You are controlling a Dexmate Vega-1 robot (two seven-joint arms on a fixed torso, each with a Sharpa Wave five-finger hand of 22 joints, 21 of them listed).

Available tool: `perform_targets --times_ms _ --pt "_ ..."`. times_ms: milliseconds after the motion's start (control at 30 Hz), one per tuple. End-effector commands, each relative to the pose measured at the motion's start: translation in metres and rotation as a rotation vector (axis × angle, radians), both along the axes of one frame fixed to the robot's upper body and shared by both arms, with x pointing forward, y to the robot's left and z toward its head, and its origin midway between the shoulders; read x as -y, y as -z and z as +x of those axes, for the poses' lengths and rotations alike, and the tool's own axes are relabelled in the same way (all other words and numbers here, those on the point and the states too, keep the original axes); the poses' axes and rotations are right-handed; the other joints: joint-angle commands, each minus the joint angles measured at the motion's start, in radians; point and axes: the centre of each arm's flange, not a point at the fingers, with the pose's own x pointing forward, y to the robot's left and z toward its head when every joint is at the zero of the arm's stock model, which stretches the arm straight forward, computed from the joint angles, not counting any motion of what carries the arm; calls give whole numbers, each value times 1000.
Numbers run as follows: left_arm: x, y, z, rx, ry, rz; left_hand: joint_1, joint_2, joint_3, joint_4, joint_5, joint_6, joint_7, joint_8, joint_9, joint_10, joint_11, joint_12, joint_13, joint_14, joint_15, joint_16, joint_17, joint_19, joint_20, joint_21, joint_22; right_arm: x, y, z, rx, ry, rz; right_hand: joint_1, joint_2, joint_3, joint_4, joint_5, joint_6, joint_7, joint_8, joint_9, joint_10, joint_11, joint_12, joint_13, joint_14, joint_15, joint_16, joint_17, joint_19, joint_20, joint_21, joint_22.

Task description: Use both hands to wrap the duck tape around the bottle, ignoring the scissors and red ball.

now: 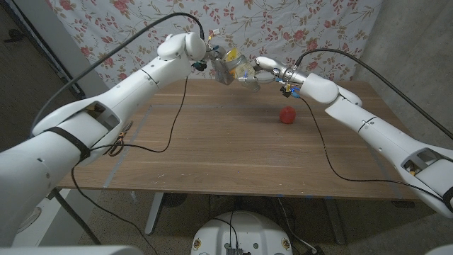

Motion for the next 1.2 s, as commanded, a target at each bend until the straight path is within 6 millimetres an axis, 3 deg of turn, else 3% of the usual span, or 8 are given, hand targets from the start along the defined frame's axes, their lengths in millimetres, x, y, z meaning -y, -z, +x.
perform_targets --times_ms 33,567,967,1200 --pt "-12 -9 1 111 310 -361 61 148 25 39 19 12 -27 2 20 105 -113 33 223 -2 -123 -3 14 10 9 -5 4 2 1 5 -10 14 9 85 90 43 41 5 187 -183 8 3 206 -171 6 6 64 -225 -5 -1 -4 -119 -1 2" --pt "-17 -11 -7 88 320 -332 49 145 19 54 44 1 -25 -2 17 95 -116 16 220 -7 -121 -11 16 9 24 -17 5 -3 -6 13 -16 10 17 84 93 37 41 10 186 -178 9 3 208 -169 3 5 68 -225 -10 -2 -4 -116 -7 3" --pt "-16 -9 -6 82 301 -286 56 148 22 53 56 2 -10 -3 12 101 -116 14 224 -4 -124 -12 19 10 24 -22 6 -4 -9 16 -16 14 33 84 96 33 41 13 187 -175 11 3 213 -167 2 6 72 -224 -13 -2 -2 -114 -10 4" --pt "-13 -2 -8 84 247 -211 70 161 29 50 66 -11 15 -10 10 108 -116 15 232 2 -125 -11 24 10 30 -25 8 0 -10 21 -31 27 54 85 98 32 40 14 187 -173 10 3 214 -169 1 8 74 -225 -14 -1 -2 -111 -11 5"
